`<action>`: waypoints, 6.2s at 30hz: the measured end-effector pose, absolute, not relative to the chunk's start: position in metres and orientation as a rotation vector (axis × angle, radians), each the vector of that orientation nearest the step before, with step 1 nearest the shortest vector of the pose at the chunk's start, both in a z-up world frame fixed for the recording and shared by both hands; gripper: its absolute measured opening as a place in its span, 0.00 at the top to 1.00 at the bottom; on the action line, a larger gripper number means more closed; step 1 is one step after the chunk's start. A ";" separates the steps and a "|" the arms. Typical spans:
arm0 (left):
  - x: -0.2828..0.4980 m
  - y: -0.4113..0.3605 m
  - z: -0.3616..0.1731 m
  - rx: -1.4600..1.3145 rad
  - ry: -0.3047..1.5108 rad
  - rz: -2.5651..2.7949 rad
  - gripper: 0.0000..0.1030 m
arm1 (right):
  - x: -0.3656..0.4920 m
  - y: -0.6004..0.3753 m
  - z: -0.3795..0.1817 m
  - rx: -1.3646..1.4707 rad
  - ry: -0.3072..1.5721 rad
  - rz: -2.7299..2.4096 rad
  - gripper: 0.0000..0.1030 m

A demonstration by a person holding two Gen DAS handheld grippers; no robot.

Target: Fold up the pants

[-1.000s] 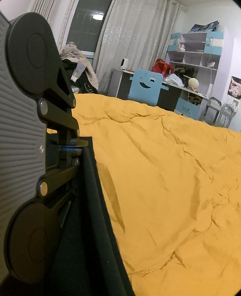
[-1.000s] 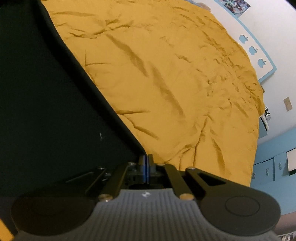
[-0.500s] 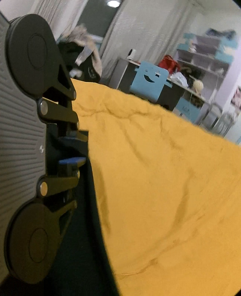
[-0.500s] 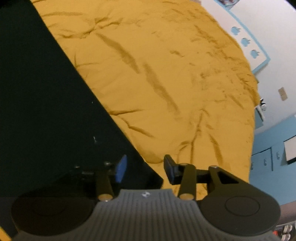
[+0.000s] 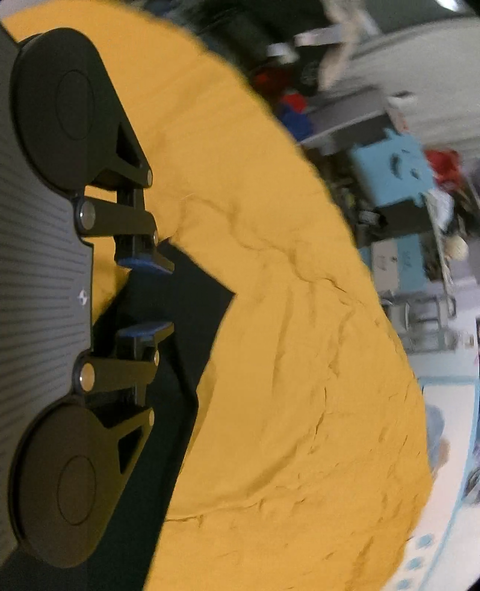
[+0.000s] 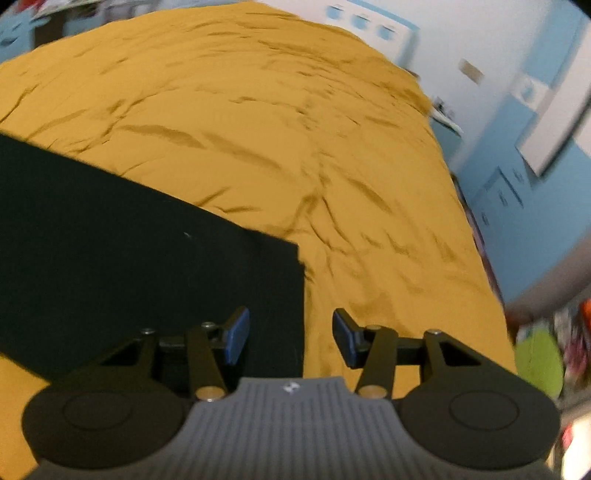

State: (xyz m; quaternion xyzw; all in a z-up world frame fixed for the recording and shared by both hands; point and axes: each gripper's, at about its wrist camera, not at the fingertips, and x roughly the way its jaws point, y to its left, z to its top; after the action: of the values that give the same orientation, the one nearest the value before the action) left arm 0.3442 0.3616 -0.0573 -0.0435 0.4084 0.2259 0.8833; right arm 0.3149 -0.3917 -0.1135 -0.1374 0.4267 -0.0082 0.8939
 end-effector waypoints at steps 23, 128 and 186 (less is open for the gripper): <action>0.389 0.407 -0.055 0.109 0.776 0.489 1.00 | 0.331 -0.377 -0.121 -0.351 0.930 -0.140 0.55; 0.264 0.387 -0.052 -0.622 0.700 0.504 0.44 | 0.359 -0.456 -0.106 0.180 0.893 0.076 0.52; 0.286 -0.042 -0.104 0.655 0.624 -0.127 0.98 | 0.263 -0.388 -0.101 0.487 0.888 0.256 0.40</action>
State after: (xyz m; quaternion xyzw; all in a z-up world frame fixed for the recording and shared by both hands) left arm 0.2857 -0.0424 -0.1036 0.3164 0.3015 -0.0613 0.8974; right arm 0.2625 -0.3882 -0.1008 0.2324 0.4239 0.1225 0.8668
